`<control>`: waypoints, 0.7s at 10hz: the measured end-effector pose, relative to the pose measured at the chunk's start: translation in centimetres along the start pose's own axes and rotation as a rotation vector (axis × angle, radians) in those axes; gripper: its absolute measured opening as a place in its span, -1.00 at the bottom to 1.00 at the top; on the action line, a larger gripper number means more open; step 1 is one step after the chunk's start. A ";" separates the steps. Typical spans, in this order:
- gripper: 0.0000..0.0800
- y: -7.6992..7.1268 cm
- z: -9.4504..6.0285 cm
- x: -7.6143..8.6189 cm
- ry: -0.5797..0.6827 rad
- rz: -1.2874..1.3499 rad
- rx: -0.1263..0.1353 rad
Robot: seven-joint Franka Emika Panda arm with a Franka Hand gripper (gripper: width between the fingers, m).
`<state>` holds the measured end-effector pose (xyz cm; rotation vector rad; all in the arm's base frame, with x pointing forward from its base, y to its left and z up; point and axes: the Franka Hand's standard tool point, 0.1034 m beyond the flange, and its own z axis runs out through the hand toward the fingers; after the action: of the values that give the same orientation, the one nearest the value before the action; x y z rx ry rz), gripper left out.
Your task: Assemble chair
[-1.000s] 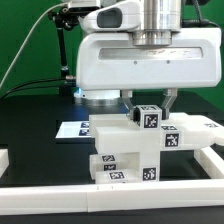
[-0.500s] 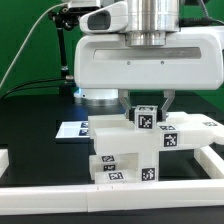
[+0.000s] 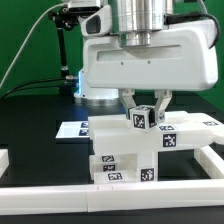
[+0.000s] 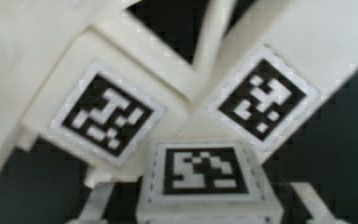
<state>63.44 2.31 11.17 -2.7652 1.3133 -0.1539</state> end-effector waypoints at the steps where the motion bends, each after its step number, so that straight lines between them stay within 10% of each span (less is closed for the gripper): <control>1: -0.29 0.0 0.0 0.0 -0.001 0.065 0.001; 4: -0.11 -0.1 0.0 -0.1 -0.003 0.112 0.008; 6: 0.54 -0.1 0.0 -0.1 -0.003 0.090 0.008; 7: 0.54 -0.1 -0.1 -0.1 -0.005 -0.096 -0.011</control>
Offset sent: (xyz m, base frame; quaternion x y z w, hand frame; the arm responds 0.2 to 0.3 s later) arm 0.0000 0.0000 0.0000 0.0000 0.0000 0.0000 1.0000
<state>63.45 2.48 11.24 -2.8371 1.1850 -0.1453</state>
